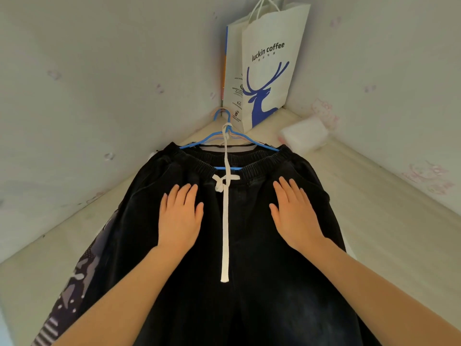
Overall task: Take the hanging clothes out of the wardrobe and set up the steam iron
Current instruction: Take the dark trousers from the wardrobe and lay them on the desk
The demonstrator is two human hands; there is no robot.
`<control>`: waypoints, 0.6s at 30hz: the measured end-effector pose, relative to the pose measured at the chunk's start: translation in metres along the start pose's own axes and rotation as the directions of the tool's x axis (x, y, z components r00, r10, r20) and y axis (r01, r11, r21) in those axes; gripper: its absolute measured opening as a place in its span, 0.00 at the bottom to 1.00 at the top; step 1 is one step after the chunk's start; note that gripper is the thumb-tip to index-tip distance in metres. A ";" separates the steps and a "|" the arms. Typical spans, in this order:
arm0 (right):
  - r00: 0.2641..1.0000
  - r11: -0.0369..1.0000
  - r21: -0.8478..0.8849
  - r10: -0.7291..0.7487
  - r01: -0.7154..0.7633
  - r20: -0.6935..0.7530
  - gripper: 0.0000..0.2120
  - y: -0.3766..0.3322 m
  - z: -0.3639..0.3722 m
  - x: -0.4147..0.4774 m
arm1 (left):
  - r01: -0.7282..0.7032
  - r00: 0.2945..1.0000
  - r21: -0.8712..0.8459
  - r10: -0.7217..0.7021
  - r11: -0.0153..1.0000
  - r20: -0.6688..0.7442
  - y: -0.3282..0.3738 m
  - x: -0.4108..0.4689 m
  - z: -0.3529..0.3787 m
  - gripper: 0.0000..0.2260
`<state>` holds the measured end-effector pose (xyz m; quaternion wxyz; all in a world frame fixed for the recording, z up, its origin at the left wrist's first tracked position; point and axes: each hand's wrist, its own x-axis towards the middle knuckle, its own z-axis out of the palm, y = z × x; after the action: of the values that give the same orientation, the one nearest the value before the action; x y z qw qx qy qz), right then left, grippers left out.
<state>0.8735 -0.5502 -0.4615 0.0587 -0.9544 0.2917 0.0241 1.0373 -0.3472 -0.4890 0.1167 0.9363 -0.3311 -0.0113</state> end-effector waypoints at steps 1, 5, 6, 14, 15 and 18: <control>1.000 1.000 0.008 0.002 -0.002 0.002 0.28 -0.001 0.001 -0.011 | -0.005 1.000 -0.007 0.005 1.000 0.014 0.005 -0.013 0.000 0.23; 0.999 0.999 0.043 -0.011 0.009 0.044 0.27 -0.005 0.003 -0.061 | -0.021 0.999 -0.047 0.022 0.999 0.037 0.019 -0.069 -0.002 0.22; 0.998 0.999 0.053 -0.015 0.012 0.053 0.27 -0.006 0.003 -0.073 | -0.022 0.999 -0.056 0.025 0.998 0.043 0.021 -0.083 -0.002 0.22; 0.995 0.996 0.085 -0.037 0.029 0.095 0.26 -0.008 0.004 -0.176 | 0.023 0.995 -0.125 -0.010 0.992 0.096 0.038 -0.191 -0.006 0.20; 0.993 0.995 0.091 -0.037 0.028 0.108 0.26 -0.009 0.004 -0.188 | 0.028 0.995 -0.125 -0.016 0.992 0.099 0.040 -0.204 -0.007 0.19; 0.990 0.995 0.100 -0.035 0.021 0.135 0.27 -0.011 0.003 -0.226 | 0.055 0.994 -0.144 -0.040 0.988 0.105 0.044 -0.240 -0.013 0.19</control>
<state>0.6925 -0.4158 -0.4453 0.1260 -0.9505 0.2743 0.0741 0.8244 -0.2285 -0.4799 0.1680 0.9309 -0.3126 -0.0861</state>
